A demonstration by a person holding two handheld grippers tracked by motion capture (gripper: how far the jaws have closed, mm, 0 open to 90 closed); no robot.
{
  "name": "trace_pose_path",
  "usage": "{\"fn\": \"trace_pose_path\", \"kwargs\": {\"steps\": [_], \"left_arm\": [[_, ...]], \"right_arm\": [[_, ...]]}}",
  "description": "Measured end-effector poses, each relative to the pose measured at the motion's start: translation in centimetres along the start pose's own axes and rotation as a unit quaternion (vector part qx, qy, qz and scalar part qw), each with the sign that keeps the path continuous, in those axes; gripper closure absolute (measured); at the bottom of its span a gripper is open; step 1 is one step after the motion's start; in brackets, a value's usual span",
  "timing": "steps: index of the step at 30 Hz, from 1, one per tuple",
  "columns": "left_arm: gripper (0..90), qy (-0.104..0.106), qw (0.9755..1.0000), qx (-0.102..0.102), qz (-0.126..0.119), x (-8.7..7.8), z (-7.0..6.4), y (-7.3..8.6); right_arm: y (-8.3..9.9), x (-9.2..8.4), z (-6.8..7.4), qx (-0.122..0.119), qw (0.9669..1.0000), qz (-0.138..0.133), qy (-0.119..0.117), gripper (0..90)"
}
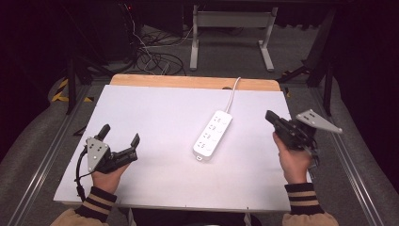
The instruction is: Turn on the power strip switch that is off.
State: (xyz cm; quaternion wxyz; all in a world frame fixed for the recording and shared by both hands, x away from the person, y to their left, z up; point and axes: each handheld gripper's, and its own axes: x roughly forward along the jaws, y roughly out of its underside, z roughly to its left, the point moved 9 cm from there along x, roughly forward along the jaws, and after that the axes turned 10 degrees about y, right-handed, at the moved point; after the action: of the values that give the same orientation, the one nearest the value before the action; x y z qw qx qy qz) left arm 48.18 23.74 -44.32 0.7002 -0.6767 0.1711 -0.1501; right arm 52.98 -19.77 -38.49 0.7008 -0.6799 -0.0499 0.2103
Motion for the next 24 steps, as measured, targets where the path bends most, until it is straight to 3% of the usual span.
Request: {"fn": "trace_pose_path", "kwargs": {"steps": [2,4,6,9,11,13,15,18,20,23,24], "left_arm": [[0.3,-0.001,1.0,0.003,0.002,0.1,0.0,0.1],[0.4,0.0,1.0,0.004,0.003,0.1,-0.1,0.1],[0.4,0.001,1.0,0.005,0.003,0.1,-0.1,0.1],[0.3,-0.001,1.0,0.004,0.003,0.0,0.0,0.1],[0.4,0.001,1.0,0.003,0.002,0.0,0.0,0.1],[0.4,0.002,1.0,0.003,0.003,-0.1,0.0,0.1],[0.3,0.003,1.0,0.003,0.003,-0.1,0.0,0.1],[0.4,0.004,1.0,0.003,0.004,-0.1,-0.1,0.1],[0.4,0.005,1.0,0.002,0.004,-0.1,-0.1,0.1],[0.4,0.006,1.0,0.005,0.005,0.0,-0.2,0.1],[0.4,0.005,1.0,0.005,0.005,0.0,-0.2,0.2]], "right_arm": [[-0.3,1.7,0.7,0.0,0.9989,0.046,0.003,90.0],[-0.3,3.8,1.6,0.007,0.9954,0.095,-0.002,90.0],[0.3,6.2,2.4,0.013,0.989,0.147,-0.001,90.0],[2.0,9.1,3.1,0.002,0.9801,0.198,0.011,90.0],[3.8,11.0,3.6,-0.011,0.9707,0.239,0.016,90.0],[5.3,12.6,4.2,-0.019,0.9651,0.26,0.024,90.0],[6.0,13.6,4.6,-0.023,0.9639,0.264,0.021,90.0],[7.0,14.6,4.8,-0.038,0.9594,0.278,0.032,90.0],[7.6,15.1,4.6,-0.051,0.954,0.292,0.044,90.0],[8.8,15.6,4.5,-0.077,0.9428,0.319,0.058,90.0],[9.0,15.8,4.6,-0.083,0.9416,0.321,0.058,90.0]]}}
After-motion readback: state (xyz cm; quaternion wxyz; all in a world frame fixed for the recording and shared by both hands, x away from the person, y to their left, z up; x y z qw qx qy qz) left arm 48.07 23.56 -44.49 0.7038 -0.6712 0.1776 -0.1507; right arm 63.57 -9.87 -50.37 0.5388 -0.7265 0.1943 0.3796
